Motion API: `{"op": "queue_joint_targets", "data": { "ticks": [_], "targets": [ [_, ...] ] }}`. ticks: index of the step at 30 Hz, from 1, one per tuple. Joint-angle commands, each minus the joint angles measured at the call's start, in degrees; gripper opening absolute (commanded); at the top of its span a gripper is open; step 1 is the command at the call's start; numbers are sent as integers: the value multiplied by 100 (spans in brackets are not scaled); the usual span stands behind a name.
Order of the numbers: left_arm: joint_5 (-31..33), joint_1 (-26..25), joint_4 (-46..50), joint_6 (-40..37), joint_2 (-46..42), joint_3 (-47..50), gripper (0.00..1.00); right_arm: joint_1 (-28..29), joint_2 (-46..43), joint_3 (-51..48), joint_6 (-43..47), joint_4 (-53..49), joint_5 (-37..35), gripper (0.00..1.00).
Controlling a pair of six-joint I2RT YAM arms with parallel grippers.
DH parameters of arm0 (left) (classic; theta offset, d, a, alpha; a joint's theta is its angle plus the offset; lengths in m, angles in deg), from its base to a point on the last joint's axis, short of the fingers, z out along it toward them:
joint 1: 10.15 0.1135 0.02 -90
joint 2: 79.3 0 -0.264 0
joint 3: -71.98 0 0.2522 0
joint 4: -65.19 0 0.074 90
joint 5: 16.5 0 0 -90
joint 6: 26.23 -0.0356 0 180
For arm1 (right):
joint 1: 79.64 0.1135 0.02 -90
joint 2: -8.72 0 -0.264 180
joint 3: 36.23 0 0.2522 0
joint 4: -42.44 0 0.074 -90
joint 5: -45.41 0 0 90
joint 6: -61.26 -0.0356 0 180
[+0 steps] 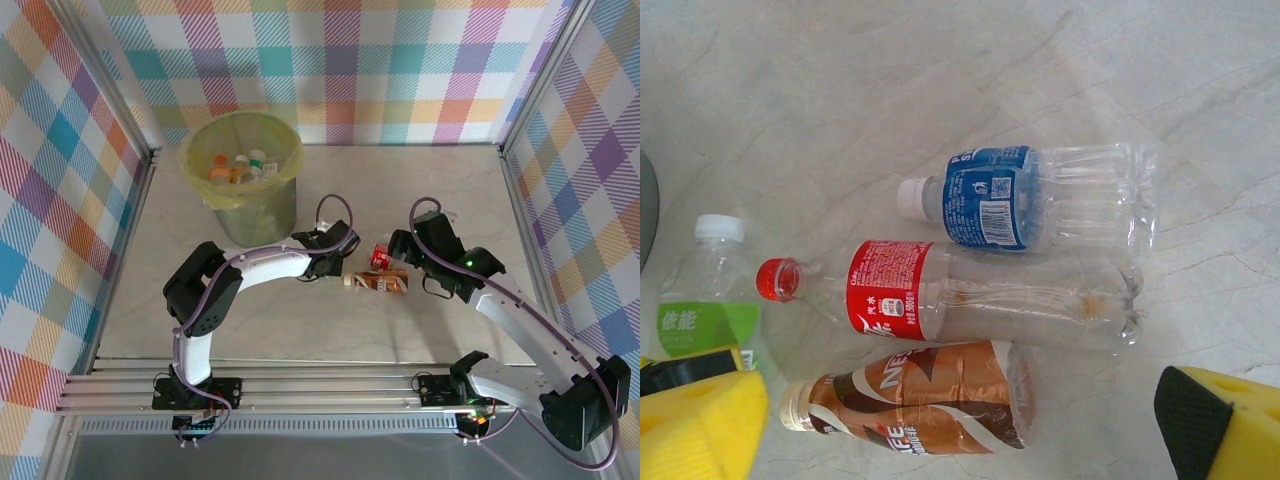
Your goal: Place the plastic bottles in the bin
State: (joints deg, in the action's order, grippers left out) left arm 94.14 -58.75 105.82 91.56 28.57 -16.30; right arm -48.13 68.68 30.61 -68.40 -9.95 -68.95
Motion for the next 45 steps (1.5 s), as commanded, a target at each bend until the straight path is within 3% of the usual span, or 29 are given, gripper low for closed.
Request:
{"op": "queue_joint_targets", "data": {
  "ticks": [1, 7, 17, 21, 26, 33, 45],
  "targets": [
    [35, -14, 292, -350, -875, -307, 50, -21, 6, 27, 119, 29, 37, 100],
    [-506, -36, 647, -877, -1713, -963, 50, -22, 4, 53, 143, 53, 24, 100],
    [-434, 374, 1750, -2427, -1914, -3017, 47, -22, -11, 71, 212, 14, 50, 100],
    [-369, 875, 2161, -3044, -1782, -3648, 47, -22, -63, 80, 273, -21, 80, 100],
    [-739, 1821, 2310, -3882, -1678, -3989, 45, -22, -133, 72, 284, -55, 97, 100],
    [-1872, 3233, 2606, -4536, -1398, -4264, 46, -22, -152, 70, 267, -46, 209, 100],
    [-3188, 4395, 3068, -5491, -729, -4523, 48, -22, -104, 312, 477, -214, 458, 100]
  ]
}}
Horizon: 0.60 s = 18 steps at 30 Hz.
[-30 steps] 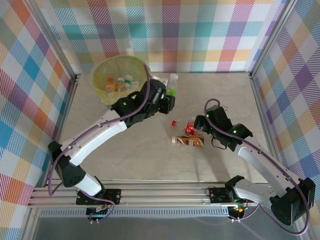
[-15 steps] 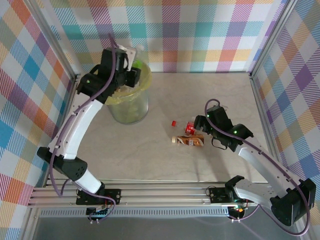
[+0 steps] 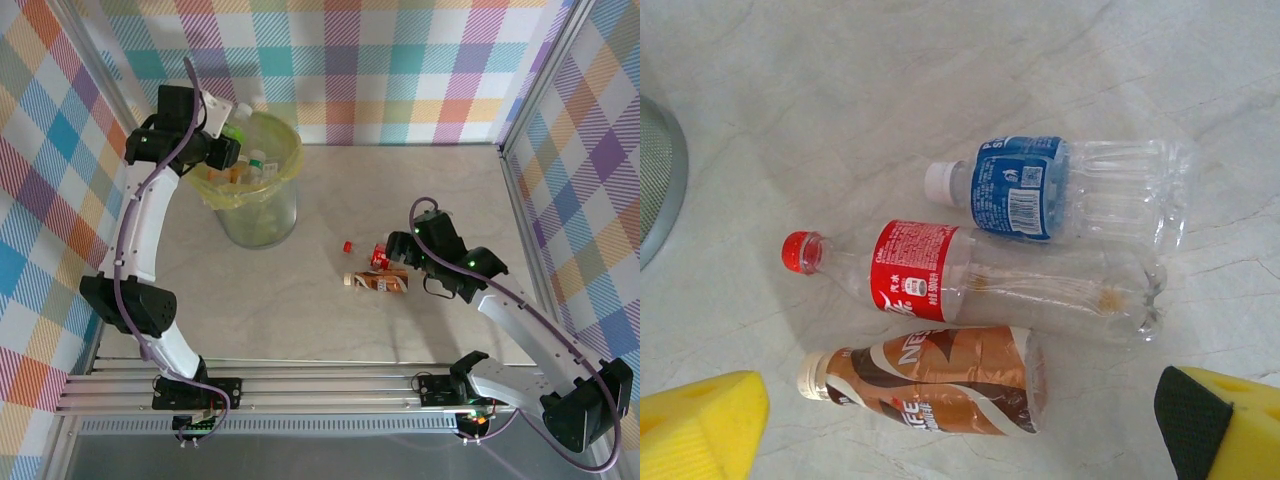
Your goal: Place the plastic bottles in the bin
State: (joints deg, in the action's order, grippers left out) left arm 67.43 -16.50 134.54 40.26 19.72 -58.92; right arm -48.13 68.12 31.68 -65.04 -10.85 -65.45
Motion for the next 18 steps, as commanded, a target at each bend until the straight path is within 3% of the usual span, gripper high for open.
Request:
{"op": "queue_joint_targets", "data": {
  "ticks": [1, 5, 13, 18],
  "targets": [
    [-573, 201, 270, -429, 241, -329, 49, -22, -25, 218, 144, -141, 118, 100],
    [-606, 239, 417, -493, 529, -526, 54, -24, 112, 245, 284, -110, 289, 100],
    [-468, 239, 422, -427, 800, -651, 75, -22, 742, 389, 1442, -53, 1669, 100],
    [-208, 239, 329, -271, 792, -667, 88, -22, 1130, 408, 1675, -174, 1855, 100]
  ]
}}
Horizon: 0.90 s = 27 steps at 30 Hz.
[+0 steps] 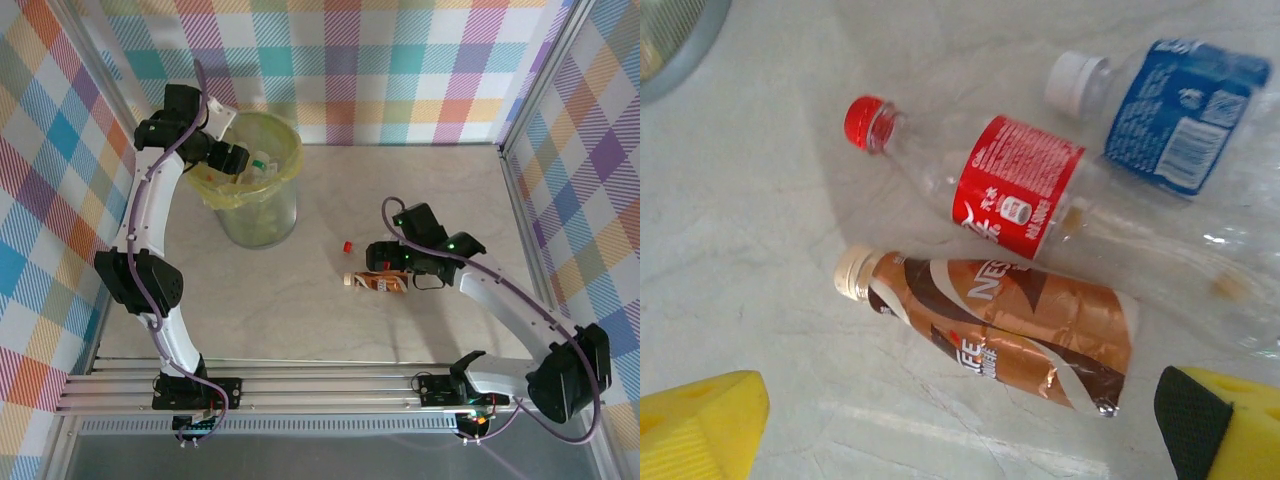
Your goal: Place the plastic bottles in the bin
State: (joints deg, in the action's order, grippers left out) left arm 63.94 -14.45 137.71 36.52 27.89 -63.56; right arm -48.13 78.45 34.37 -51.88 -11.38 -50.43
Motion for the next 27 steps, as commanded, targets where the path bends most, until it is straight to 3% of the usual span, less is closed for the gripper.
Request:
{"op": "queue_joint_targets", "data": {
  "ticks": [1, 9, 17, 21, 27],
  "targets": [
    [181, 34, 12, 134, -38, -223, 89, -22, 138, 126, 394, -107, 401, 100],
    [489, 34, -203, 515, -372, -373, 99, -22, 288, 132, 807, -230, 861, 100],
    [490, 31, -401, 1165, -997, -223, 100, -22, 477, 183, 1007, -493, 975, 100],
    [598, 21, -682, 1823, -1469, 212, 100, -22, 498, 222, 1030, -595, 960, 100],
    [14, -81, -1871, 3149, -2743, 1834, 100, -3, 512, 248, 1079, -730, 826, 100]
  ]
}}
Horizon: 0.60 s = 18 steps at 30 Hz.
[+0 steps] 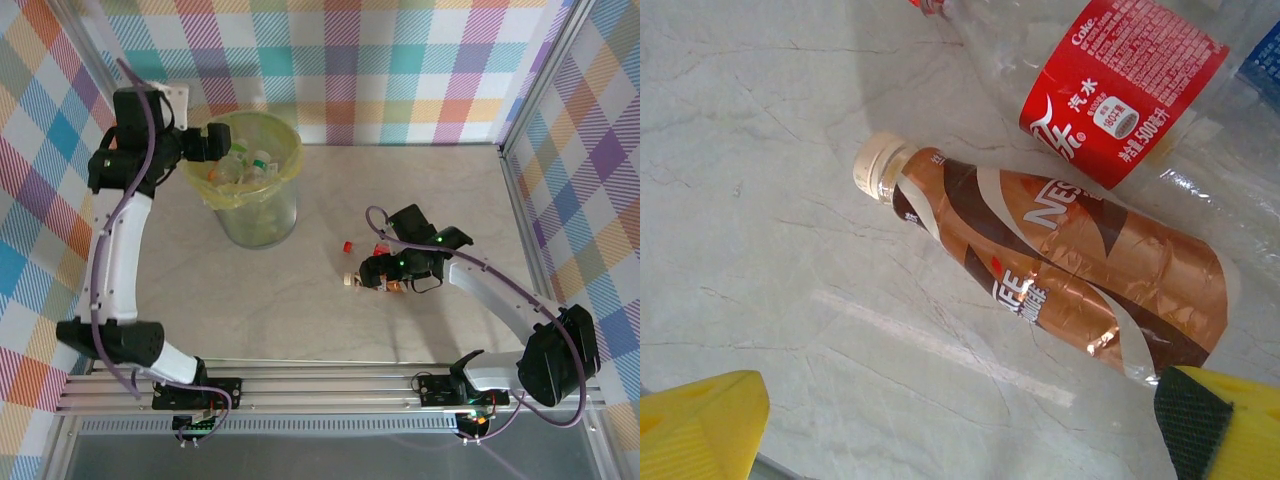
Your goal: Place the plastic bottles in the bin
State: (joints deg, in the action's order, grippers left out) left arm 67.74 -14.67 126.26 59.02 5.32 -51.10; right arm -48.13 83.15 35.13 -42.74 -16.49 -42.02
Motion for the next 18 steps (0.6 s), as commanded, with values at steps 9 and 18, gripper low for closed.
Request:
{"op": "queue_joint_targets", "data": {
  "ticks": [9, 18],
  "targets": [
    [-171, -1010, -2326, 2053, -2242, 3017, 100, 126, 116, 245, 310, -492, -248, 100],
    [238, -2084, -2871, 2460, -2971, 4703, 100, 189, 262, 49, 416, -368, -219, 100]
  ]
}}
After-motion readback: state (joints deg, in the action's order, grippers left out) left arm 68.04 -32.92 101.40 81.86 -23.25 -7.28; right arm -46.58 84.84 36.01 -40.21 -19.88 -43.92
